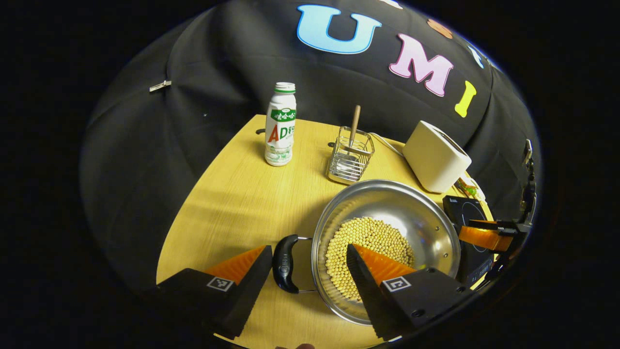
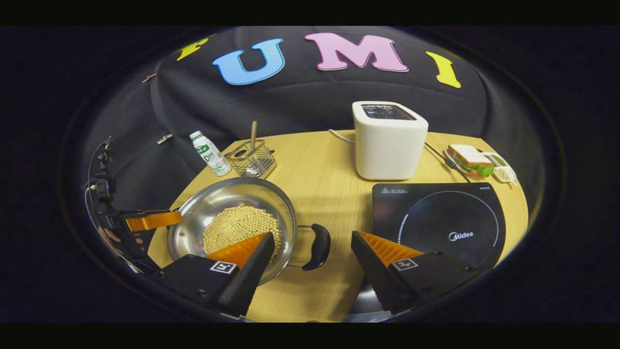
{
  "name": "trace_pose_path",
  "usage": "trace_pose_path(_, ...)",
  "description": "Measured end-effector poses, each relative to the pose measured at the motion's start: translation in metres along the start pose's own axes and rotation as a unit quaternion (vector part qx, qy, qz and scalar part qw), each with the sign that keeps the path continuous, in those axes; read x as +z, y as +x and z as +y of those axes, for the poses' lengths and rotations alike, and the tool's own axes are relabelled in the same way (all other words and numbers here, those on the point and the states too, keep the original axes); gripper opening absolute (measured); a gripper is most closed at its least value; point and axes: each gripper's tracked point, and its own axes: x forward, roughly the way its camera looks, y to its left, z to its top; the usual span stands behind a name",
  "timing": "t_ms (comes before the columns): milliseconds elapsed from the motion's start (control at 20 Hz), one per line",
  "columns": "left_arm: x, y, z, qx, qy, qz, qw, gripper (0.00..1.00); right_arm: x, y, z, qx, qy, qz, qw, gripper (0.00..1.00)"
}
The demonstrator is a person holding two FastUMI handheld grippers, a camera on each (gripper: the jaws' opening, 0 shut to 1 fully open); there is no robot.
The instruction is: First push the handle of the pot to place it horizontally, then grasp the pot with both hands and set it on the induction cooktop.
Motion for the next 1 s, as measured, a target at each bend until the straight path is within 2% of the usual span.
trace_pose_path(200,-0.016,0.017,0.000,-0.010,-0.007,0.019,1.000,0.96,-0.012,0.020,0.004,0.001,0.020,0.010,1.000,0.99)
trace_pose_path(700,-0.024,0.045,0.004,-0.019,-0.016,0.034,0.999,0.92,-0.033,0.056,0.022,-0.007,0.017,0.018,1.000,0.98)
trace_pose_path(800,-0.027,0.048,0.005,-0.021,-0.026,0.036,0.999,0.85,-0.035,0.059,0.019,-0.018,0.017,0.020,0.999,0.96)
trace_pose_path(950,-0.028,0.050,0.012,-0.012,-0.035,0.033,0.999,0.70,-0.036,0.062,0.012,-0.028,0.016,0.020,0.999,0.86)
trace_pose_path(1000,-0.029,0.048,0.012,-0.011,-0.037,0.033,0.999,0.67,-0.036,0.063,0.008,-0.034,0.013,0.019,0.999,0.80)
